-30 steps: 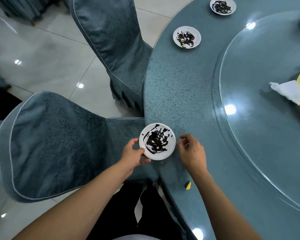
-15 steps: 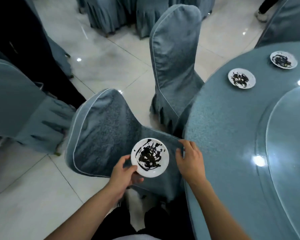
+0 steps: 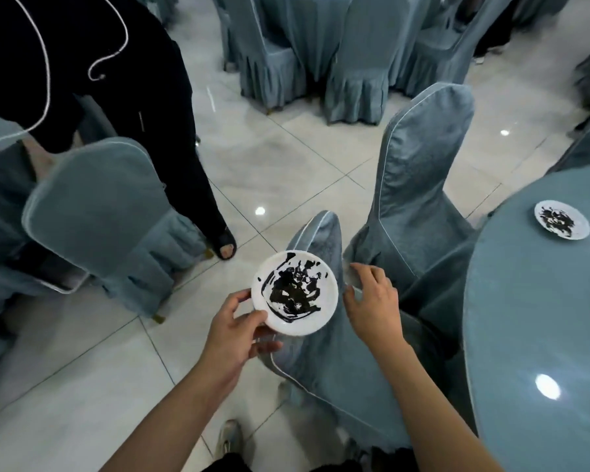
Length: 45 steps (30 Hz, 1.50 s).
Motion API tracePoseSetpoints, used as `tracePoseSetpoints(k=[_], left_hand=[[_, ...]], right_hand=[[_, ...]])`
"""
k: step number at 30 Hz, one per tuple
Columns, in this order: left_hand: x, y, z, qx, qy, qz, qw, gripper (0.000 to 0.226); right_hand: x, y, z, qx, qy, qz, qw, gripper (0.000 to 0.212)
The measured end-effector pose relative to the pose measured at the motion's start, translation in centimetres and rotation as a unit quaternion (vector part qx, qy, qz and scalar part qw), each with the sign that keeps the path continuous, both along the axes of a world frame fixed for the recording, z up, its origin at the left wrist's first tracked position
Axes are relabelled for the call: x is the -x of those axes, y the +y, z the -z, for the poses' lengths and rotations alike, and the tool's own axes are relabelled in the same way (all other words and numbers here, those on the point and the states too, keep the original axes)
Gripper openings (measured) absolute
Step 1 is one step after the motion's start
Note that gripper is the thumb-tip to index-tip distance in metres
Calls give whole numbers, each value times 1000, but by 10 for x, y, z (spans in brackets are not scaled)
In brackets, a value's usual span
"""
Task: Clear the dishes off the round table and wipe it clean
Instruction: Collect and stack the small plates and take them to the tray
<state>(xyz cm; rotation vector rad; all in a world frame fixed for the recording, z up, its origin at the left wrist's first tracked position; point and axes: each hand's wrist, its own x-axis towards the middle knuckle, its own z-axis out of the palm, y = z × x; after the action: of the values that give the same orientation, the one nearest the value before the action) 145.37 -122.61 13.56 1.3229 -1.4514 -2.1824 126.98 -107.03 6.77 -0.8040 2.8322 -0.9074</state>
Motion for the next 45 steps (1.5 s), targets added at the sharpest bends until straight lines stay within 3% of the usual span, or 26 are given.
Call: tracePoseSetpoints(k=[9,16,21,30,45], left_hand=[[-47,-124,-13,5,26,26,999,35],[-15,-181,-11,-16,41,55,998,33],[44,-219,-6,-5,42,101,994,35],[180,-266,-14,6,43,202,978,36],[406,-261,-11,-19,30,345,938,34]], right_hand=[[-59,-107,-17,-18,11,45,999,41],[-39,-152,-26,-29,26,112,993,43],[2,-178,-22,-31,50,163,985,43],[97,-206,-25,-41,15,253,966,42],[236,-182,-33,-55,-9,403,914,44]])
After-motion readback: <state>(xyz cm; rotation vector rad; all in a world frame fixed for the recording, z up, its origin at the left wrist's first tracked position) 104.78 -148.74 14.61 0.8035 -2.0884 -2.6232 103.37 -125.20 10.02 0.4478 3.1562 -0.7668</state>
